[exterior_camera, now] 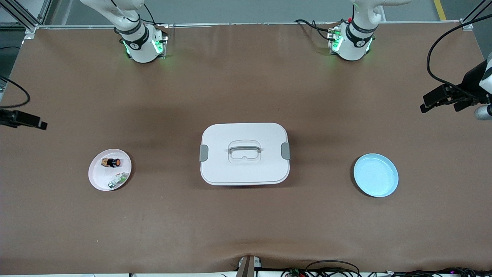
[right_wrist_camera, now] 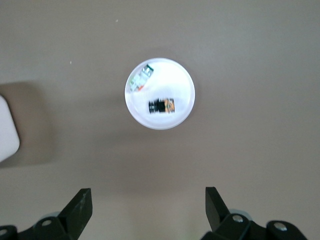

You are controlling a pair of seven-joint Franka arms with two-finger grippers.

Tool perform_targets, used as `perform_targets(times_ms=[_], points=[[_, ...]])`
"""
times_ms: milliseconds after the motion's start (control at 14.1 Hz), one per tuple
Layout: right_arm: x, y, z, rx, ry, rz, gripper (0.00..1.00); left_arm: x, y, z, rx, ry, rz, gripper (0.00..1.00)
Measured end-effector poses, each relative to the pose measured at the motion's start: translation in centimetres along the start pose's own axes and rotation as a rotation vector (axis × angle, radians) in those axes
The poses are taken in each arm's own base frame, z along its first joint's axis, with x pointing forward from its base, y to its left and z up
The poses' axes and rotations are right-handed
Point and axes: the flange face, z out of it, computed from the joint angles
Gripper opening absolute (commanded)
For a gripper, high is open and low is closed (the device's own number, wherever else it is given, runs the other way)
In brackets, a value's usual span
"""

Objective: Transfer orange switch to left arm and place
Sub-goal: 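Move the right gripper over the white plate toward the black switch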

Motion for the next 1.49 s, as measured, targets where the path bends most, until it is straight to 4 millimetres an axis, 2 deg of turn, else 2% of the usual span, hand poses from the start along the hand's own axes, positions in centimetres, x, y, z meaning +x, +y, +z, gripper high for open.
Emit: perform_targets(times_ms=[284,639,923,1491], points=[[1.9,0.6,7.5,-0.002,0.028,0.012,1.00,0.0,0.0,0.0,0.000,0.000,0.000,1.00],[1.9,0.0,14.9,-0.011,0.068,0.004,1.00,0.0,0.0,0.0,0.000,0.000,-0.001,1.00],[1.9,-0.3,19.5,-0.017,0.052,-0.005,1.00,0.0,-0.1,0.0,0.000,0.000,-0.001,1.00],[2.4,0.2,26.5,-0.036,0.076,-0.038,1.00,0.0,-0.1,0.0,0.000,0.000,-0.001,1.00]])
